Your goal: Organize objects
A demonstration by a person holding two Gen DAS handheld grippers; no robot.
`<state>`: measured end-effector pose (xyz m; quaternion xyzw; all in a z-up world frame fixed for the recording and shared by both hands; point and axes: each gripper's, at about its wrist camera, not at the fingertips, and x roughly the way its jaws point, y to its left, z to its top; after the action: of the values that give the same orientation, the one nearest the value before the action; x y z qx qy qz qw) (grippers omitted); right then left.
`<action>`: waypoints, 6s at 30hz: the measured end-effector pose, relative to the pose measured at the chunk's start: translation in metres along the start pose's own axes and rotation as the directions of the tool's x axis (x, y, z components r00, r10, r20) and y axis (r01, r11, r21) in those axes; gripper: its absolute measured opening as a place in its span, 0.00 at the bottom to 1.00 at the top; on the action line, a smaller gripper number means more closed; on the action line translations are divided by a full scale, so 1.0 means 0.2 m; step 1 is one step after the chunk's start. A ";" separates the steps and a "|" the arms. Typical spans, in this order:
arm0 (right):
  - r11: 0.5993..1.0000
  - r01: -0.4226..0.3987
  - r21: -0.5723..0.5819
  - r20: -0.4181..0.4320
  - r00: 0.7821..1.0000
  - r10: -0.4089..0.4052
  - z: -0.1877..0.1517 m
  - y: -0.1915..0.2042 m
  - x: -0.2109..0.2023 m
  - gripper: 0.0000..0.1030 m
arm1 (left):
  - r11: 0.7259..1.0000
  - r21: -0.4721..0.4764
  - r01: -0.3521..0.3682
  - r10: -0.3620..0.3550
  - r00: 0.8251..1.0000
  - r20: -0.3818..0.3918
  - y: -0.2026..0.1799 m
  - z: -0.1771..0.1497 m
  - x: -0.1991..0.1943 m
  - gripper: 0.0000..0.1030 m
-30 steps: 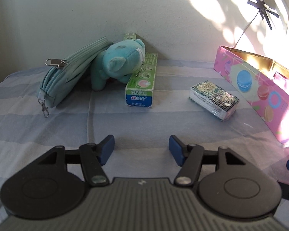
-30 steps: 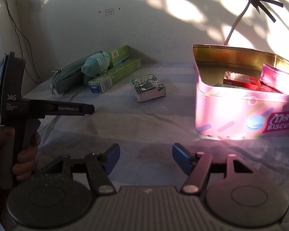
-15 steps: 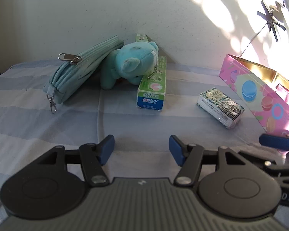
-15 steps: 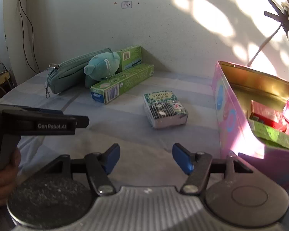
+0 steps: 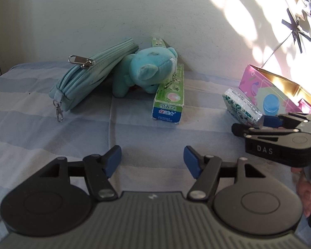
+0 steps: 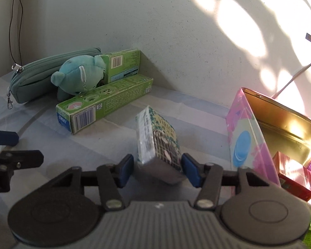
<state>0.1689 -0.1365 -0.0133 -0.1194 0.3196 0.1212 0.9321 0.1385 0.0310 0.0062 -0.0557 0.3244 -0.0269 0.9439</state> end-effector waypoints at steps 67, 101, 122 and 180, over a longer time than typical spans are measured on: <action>0.919 0.254 0.303 0.227 0.917 -0.328 -0.53 -1.00 -0.71 0.53 | 0.730 0.266 0.629 -0.595 0.777 -0.204 -1.56 0.23 0.15 0.63; 0.886 0.151 0.439 0.125 0.966 -0.226 -0.83 -0.54 -0.96 0.54 | 0.871 0.355 0.339 -0.349 0.936 -0.037 -0.95 -0.25 -0.19 0.66; 0.862 0.130 0.490 0.061 0.981 -0.183 -0.84 -0.52 -0.88 0.54 | 0.905 0.328 0.271 -0.277 0.960 -0.030 -0.80 -0.31 -0.14 0.67; 0.937 -0.297 0.185 0.144 0.951 0.273 0.20 0.19 -0.38 0.53 | 0.971 -0.223 -0.081 0.100 0.992 0.078 0.41 0.02 -0.14 0.70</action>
<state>0.1215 -0.1009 0.0591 0.0320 0.2895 0.2285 0.9290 0.1208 0.1146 0.0168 -0.1458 0.2854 0.0548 0.9457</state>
